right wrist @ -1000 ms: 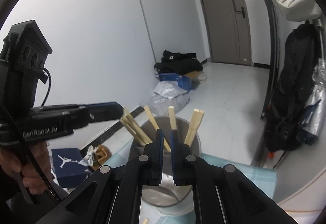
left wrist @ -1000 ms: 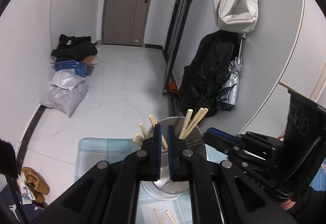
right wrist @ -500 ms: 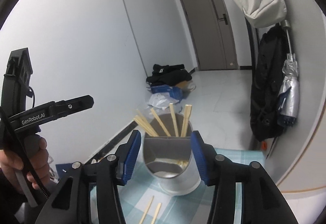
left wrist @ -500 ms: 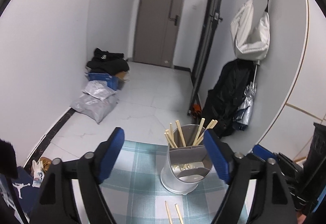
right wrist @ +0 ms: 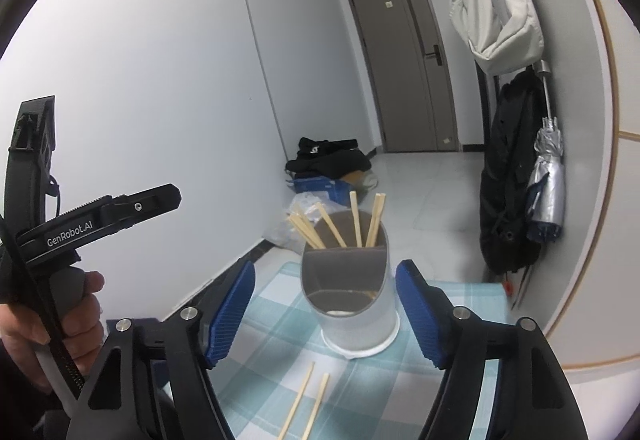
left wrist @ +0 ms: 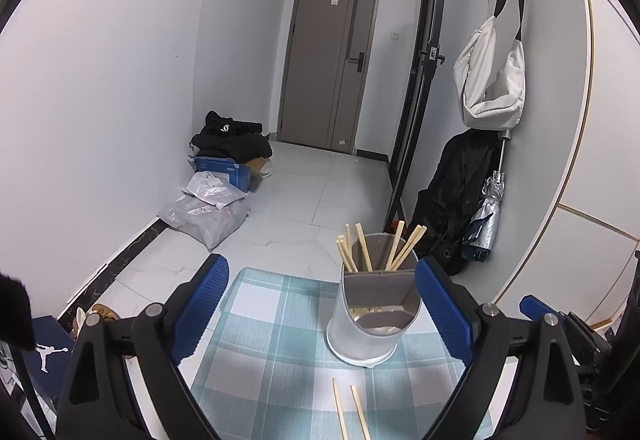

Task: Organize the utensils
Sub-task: 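Lower the right gripper to the last loose chopstick and grasp it, then lift the chopstick with the right gripper and carry it toward the caddy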

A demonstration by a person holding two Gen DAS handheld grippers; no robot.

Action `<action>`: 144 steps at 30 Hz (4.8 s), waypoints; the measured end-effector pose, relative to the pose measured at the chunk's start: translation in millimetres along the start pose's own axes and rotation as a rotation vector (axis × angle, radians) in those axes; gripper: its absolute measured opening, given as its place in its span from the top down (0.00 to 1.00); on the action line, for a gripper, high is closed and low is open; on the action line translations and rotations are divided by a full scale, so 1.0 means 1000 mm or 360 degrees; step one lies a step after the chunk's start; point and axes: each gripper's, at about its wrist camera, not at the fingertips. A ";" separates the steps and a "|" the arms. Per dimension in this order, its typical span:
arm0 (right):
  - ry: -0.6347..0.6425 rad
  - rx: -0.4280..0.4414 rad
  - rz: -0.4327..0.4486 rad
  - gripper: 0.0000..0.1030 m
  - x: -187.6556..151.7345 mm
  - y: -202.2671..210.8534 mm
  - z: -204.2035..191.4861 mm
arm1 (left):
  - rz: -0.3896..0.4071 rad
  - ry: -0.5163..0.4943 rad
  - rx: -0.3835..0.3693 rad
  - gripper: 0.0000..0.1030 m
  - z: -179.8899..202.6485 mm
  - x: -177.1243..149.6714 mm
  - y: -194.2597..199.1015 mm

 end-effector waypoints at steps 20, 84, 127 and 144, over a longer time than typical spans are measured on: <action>-0.0002 -0.0186 -0.0234 0.18 -0.060 -0.032 0.010 | -0.0160 0.0057 0.0086 0.10 -0.017 -0.057 -0.025; -0.0408 -0.0095 -0.0923 0.95 -0.108 -0.151 0.045 | -0.0642 0.0133 0.0137 0.10 -0.051 -0.081 -0.093; -0.1010 0.0003 -0.0624 0.95 -0.080 -0.076 0.144 | -0.1114 -0.0261 -0.0112 0.98 0.053 -0.127 -0.137; -0.0800 -0.0035 -0.0456 0.95 -0.062 -0.048 0.129 | -0.0726 -0.0105 -0.0204 0.99 0.066 -0.096 -0.079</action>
Point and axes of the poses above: each gripper's, at about its wrist camera, not at the fingertips, and y roughly against the way its jaws point, z to its right, x to its top, and after that the axes turned 6 degrees about -y, right-handed
